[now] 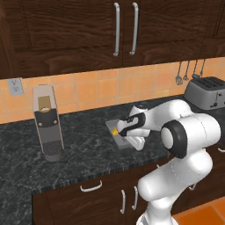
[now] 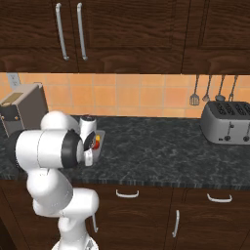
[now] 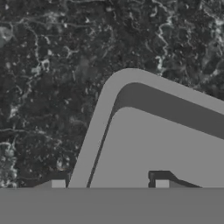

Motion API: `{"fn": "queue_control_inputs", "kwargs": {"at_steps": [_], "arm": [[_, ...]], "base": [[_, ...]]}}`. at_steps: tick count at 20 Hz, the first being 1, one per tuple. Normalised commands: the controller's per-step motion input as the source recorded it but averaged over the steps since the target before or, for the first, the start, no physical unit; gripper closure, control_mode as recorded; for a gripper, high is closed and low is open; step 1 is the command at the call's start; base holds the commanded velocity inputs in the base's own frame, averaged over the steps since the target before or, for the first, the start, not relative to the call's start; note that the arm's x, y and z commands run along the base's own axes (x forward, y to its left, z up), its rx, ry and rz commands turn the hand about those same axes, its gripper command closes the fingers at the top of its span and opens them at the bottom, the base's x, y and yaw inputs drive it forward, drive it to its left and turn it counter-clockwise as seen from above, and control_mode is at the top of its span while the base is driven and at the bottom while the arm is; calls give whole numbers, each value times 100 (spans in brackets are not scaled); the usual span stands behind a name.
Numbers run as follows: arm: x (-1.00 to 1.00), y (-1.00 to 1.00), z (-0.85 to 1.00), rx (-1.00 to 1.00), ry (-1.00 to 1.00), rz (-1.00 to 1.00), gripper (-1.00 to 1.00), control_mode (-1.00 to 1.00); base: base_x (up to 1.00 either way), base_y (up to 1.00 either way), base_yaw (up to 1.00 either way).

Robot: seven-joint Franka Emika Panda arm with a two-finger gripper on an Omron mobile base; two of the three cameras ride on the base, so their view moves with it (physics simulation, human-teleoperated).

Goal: Take the meat container that has the shrimp and place it on the second highest rack of the freezer. Then take the vegetable container that has the tomato and corn and place it on the highest rack of the freezer.

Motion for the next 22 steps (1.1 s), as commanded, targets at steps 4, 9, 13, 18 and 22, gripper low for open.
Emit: {"fn": "queue_control_inputs", "kwargs": {"at_steps": [4, 9, 13, 18, 22], "arm": [[-1, 0, -21, -1, -4, 0, 100, -100], [-57, -2, 26, 0, -20, 0, 100, -100], [-91, -11, 96, 0, -17, -3, 100, -100], [-87, -29, 100, 2, -4, -28, 100, -100], [-77, -44, 100, 5, 0, -37, 100, -100]], "base": [[0, 0, 0], [0, 0, 0], [0, 0, 0], [0, 0, 0], [0, 0, 0]]}}
